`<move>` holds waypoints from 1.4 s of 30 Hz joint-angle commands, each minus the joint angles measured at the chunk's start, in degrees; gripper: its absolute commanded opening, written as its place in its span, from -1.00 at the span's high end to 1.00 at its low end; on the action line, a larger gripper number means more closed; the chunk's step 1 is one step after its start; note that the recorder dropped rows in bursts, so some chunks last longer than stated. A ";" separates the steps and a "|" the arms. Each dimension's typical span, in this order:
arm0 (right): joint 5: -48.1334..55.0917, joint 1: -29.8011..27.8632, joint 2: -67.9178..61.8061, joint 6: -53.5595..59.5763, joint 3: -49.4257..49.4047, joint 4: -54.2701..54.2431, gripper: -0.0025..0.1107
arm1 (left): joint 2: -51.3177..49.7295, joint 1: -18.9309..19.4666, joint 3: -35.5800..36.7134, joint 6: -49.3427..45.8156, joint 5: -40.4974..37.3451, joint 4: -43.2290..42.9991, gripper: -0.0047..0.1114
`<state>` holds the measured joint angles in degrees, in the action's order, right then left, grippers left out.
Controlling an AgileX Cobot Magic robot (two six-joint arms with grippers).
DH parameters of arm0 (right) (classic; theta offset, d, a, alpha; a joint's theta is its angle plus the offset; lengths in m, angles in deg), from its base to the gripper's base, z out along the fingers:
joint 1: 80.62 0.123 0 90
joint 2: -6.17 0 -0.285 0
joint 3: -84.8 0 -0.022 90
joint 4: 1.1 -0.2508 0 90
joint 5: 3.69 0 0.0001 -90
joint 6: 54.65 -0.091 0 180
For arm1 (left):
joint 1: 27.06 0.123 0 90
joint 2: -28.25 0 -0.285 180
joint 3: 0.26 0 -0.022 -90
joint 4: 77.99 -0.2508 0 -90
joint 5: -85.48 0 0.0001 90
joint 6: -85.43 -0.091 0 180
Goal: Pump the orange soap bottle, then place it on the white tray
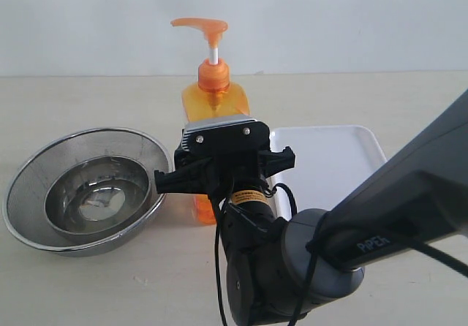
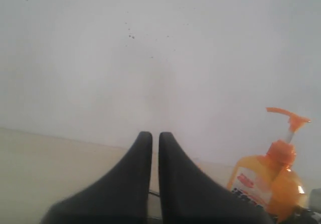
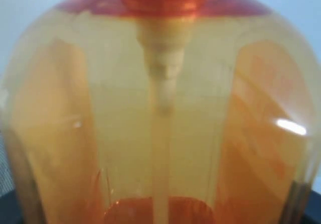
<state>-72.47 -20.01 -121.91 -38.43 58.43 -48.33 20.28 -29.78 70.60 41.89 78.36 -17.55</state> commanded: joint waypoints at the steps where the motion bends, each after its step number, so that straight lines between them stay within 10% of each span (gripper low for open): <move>1: 0.86 -0.04 0.39 -0.81 0.23 -0.04 0.96 | 0.19 3.06 1.09 -2.73 1.63 -0.27 0.84; 20: 1.07 -0.04 0.39 -0.81 0.23 0.08 0.96 | 0.19 3.66 6.35 -2.33 0.94 -11.84 0.84; 28: 1.07 -0.04 0.39 -0.81 0.23 0.08 0.96 | 0.19 3.66 6.35 54.83 -10.49 -64.01 0.84; 42: 1.07 -0.04 0.39 -0.81 0.23 0.08 0.96 | 0.19 3.66 6.35 39.52 -9.77 -51.17 0.84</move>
<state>-72.47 -20.01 -121.91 -38.43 58.43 -48.21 20.28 -26.31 76.81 85.43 68.26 -70.57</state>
